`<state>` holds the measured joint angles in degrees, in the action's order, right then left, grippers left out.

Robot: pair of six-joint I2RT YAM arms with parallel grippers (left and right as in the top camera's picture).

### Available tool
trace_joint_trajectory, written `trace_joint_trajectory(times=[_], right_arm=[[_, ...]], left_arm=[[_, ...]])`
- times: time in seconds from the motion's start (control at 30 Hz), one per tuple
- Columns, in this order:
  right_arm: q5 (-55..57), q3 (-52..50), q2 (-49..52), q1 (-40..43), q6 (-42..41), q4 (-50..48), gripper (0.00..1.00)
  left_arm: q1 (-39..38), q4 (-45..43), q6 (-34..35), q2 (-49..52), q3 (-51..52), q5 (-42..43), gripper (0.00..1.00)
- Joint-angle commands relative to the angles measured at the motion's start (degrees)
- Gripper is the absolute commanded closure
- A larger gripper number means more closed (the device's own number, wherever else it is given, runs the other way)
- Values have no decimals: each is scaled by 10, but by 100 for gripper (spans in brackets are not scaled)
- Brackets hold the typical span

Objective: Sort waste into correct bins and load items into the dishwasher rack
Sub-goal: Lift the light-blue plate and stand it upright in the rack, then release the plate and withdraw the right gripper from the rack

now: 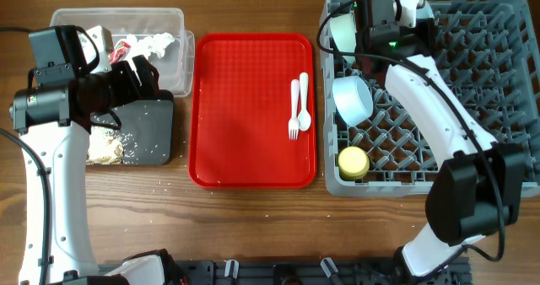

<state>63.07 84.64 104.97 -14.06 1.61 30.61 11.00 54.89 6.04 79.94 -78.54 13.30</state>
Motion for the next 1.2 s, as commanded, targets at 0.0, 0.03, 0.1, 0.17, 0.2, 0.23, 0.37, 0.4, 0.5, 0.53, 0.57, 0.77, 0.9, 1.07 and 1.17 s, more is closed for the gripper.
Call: trace_joint_trajectory(times=[0.0, 0.03, 0.1, 0.17, 0.2, 0.23, 0.37, 0.4, 0.5, 0.53, 0.57, 0.77, 0.9, 1.07, 1.17], right_arm=[[-69, 1, 30, -3, -1, -9, 92], [-90, 1, 30, -3, -1, -9, 83], [-127, 1, 30, -3, -1, -11, 75], [-146, 1, 30, -3, -2, -12, 75], [-147, 1, 30, -3, -5, -10, 75], [-147, 1, 30, -3, -6, -10, 76], [-147, 1, 30, 1, -19, -8, 83], [-147, 1, 29, 3, -21, -8, 86], [-146, 6, 21, 10, -21, -10, 96], [-146, 8, 16, 13, -21, -10, 95], [-147, 10, 6, 17, -23, -10, 95], [-147, 10, -55, 35, -31, -12, 96], [-146, 10, -70, 40, -31, -10, 96], [-136, 10, -70, 40, -39, 7, 96], [-123, 10, -70, 42, -81, 35, 96]], left_arm=[[4, -2, -11, 3, -4, -1, 0], [4, -2, -11, 3, -4, -1, 0], [4, -2, -11, 3, -4, -1, 0], [4, -2, -11, 3, -4, -1, 0], [4, -2, -11, 3, -4, -1, 0], [4, -2, -11, 3, -4, -1, 0], [4, -2, -11, 3, -4, -1, 0], [4, -2, -11, 3, -4, -1, 0], [4, -2, -11, 3, -4, -1, 0], [4, -2, -11, 3, -4, -1, 0], [4, -2, -11, 3, -4, -1, 0], [4, -2, -11, 3, -4, -1, 0], [4, -2, -11, 3, -4, -1, 0], [4, -2, -11, 3, -4, -1, 0], [4, -2, -11, 3, -4, -1, 0]])
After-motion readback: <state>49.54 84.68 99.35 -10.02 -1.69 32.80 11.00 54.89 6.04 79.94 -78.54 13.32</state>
